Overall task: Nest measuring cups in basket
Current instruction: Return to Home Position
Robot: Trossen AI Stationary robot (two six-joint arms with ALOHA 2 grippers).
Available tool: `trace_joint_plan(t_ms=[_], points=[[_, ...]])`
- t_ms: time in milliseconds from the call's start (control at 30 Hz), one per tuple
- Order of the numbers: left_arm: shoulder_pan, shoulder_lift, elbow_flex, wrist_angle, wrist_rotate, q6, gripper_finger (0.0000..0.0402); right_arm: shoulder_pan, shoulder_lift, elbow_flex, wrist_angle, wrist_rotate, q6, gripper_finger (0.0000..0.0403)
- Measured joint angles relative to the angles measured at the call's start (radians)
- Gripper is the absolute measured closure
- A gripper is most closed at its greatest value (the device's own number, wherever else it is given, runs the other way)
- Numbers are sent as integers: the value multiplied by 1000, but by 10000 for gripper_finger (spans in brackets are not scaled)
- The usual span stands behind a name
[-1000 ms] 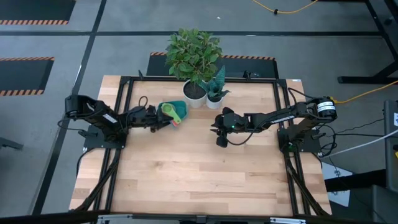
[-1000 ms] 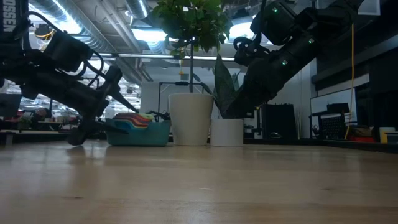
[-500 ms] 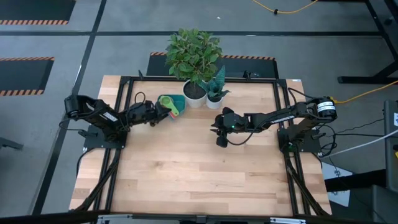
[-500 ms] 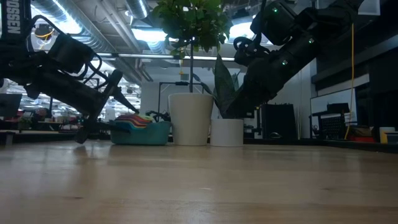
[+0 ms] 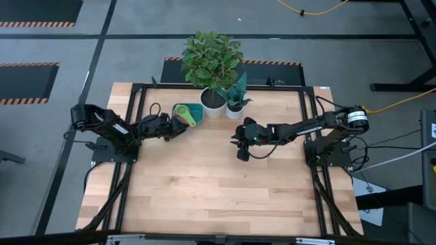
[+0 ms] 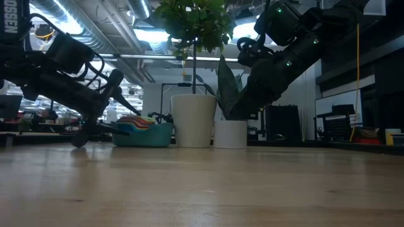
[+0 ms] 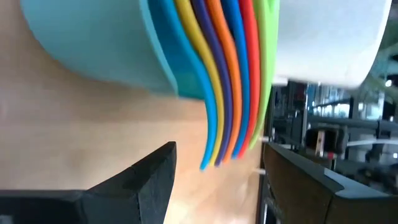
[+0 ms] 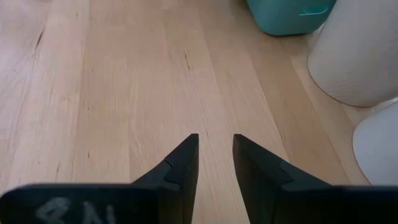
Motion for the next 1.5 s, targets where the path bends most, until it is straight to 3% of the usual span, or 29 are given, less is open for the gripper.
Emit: trace_joint_plan(t_ms=[233,500,667,800,900,1233,1367,1500], points=[[-85,0,0,-2,82,6,166,0,0,0,0,0,0,299],[-335,1,6,7,87,136,166,0,0,0,0,0,0,299],[-494,1,85,8,-3,472,166,0,0,0,0,0,0,299],[-543,1,188,12,100,920,166,0,0,0,0,0,0,299],[-548,1,255,15,163,1089,166,0,0,0,0,0,0,299],[-412,-1,331,36,209,1265,166,0,0,0,1,0,-4,299],[-347,-42,329,36,216,1358,166,0,0,0,3,0,-80,299],[-287,-133,329,10,322,1414,166,0,0,0,3,0,-102,299]])
